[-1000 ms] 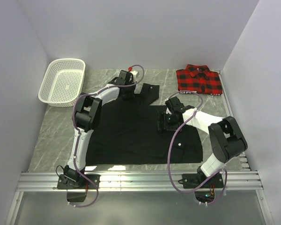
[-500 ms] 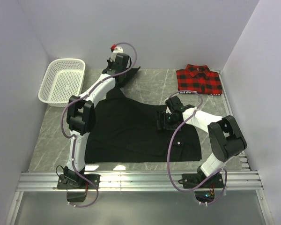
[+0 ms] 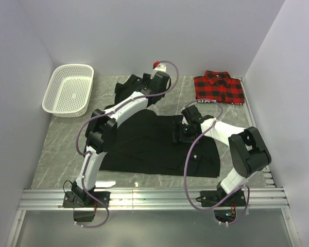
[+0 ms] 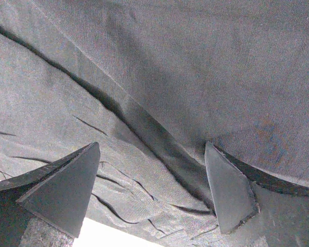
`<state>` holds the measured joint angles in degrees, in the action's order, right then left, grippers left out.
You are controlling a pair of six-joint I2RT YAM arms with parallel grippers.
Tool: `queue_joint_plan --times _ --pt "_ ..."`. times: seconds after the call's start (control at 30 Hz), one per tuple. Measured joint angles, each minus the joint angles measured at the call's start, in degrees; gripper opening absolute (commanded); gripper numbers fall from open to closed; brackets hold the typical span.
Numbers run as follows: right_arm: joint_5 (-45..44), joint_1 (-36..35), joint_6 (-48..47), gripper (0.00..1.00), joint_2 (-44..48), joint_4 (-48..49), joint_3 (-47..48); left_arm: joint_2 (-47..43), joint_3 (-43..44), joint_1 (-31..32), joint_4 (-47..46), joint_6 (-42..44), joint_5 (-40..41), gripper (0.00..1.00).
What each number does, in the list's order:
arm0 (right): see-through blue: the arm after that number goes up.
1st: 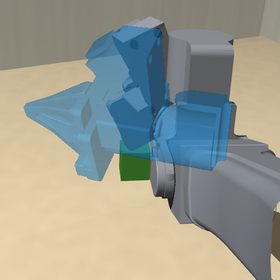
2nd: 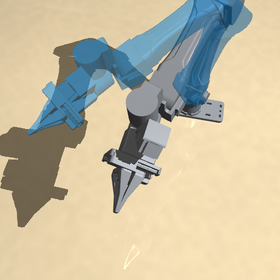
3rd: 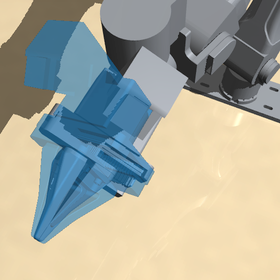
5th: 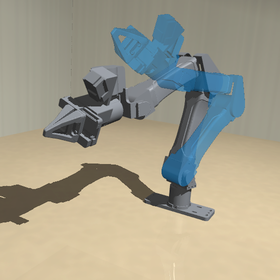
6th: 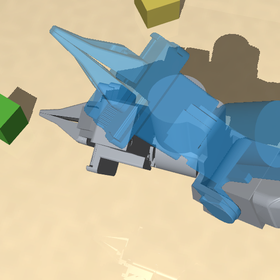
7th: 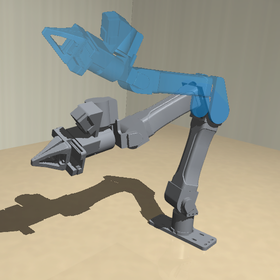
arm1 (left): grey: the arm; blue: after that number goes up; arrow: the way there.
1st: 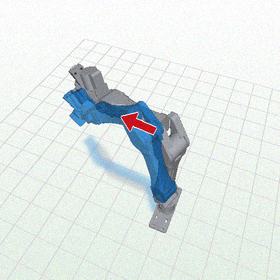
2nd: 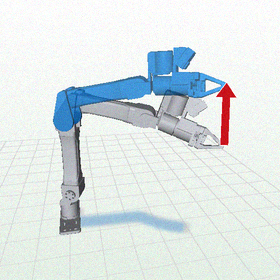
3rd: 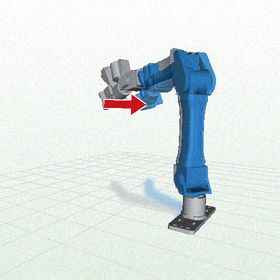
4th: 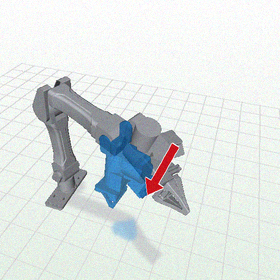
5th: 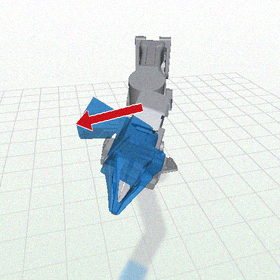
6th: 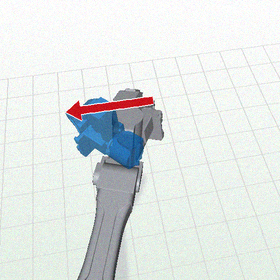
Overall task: Fold and stack the long sleeve shirts
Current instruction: Fold the shirt
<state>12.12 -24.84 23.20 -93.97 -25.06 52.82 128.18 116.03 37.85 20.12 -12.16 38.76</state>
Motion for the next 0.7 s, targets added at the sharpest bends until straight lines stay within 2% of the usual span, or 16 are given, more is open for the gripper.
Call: queue_joint_plan --times 0.07,0.2,0.4,0.53,0.7 --pt "0.0 0.0 -0.1 0.89 0.2 0.1 -0.1 -1.1 -3.3 -0.1 0.1 -2.0 -3.6 0.84" --pt "-0.2 0.0 -0.2 0.88 0.9 0.4 -0.5 -5.0 -8.8 -3.0 1.5 -6.7 -10.1 0.86" --pt "-2.4 0.8 -0.1 0.87 1.8 -0.6 -0.5 -21.4 -22.9 -13.2 2.4 -16.2 -18.1 0.83" --pt "-2.8 5.2 1.6 0.85 3.5 -0.9 0.3 -32.9 -34.9 -19.5 2.0 -20.3 -20.0 0.82" --pt "-2.0 12.5 5.7 0.84 3.5 2.2 2.3 -39.3 -49.2 -19.8 4.6 -22.6 -22.9 0.81"
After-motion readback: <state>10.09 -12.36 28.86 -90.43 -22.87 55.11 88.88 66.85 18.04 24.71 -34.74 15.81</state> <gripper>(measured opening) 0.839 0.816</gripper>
